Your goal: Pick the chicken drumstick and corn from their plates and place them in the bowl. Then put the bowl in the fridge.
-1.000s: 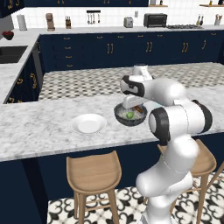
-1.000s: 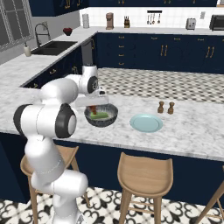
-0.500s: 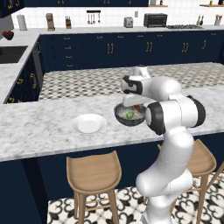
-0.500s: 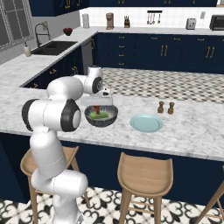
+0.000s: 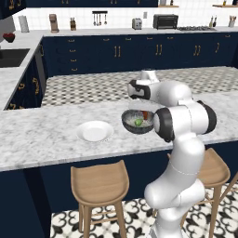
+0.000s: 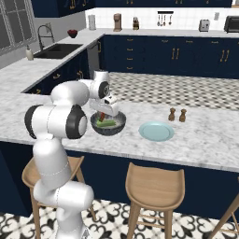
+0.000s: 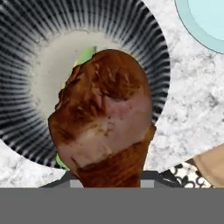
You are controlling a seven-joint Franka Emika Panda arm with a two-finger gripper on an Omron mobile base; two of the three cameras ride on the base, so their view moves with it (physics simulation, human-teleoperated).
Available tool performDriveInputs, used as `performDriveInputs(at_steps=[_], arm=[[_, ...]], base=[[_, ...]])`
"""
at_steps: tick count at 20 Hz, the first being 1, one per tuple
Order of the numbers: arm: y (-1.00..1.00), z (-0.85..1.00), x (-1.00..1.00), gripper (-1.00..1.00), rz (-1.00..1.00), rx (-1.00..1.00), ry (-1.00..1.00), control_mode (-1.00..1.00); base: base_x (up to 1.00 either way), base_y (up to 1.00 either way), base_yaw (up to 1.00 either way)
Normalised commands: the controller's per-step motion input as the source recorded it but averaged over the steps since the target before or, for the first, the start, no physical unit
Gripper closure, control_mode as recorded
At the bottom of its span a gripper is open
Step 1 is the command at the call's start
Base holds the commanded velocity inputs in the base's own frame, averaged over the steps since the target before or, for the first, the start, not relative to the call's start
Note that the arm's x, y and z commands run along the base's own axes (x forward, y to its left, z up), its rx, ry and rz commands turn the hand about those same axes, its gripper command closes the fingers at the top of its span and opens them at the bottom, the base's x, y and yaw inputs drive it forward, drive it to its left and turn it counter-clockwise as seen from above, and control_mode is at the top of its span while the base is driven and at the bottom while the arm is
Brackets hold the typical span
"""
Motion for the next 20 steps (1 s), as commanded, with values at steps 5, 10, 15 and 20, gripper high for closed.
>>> performDriveInputs(at_steps=[5, 10, 15, 20], arm=[[-0.01, 0.00, 0.00, 1.00, -0.78, 0.02, 0.15, -1.00], [-0.13, 0.01, 0.18, 1.00, -0.38, 0.10, 0.28, -1.00], [-0.01, -0.24, 0.53, 1.00, 0.00, 0.01, 0.14, -1.00], [0.01, -0.48, 0.35, 1.00, 0.00, -0.04, 0.00, -1.00]], base=[[0.00, 0.00, 0.00], [0.00, 0.00, 0.00], [0.00, 0.00, 0.00], [0.00, 0.00, 0.00]])
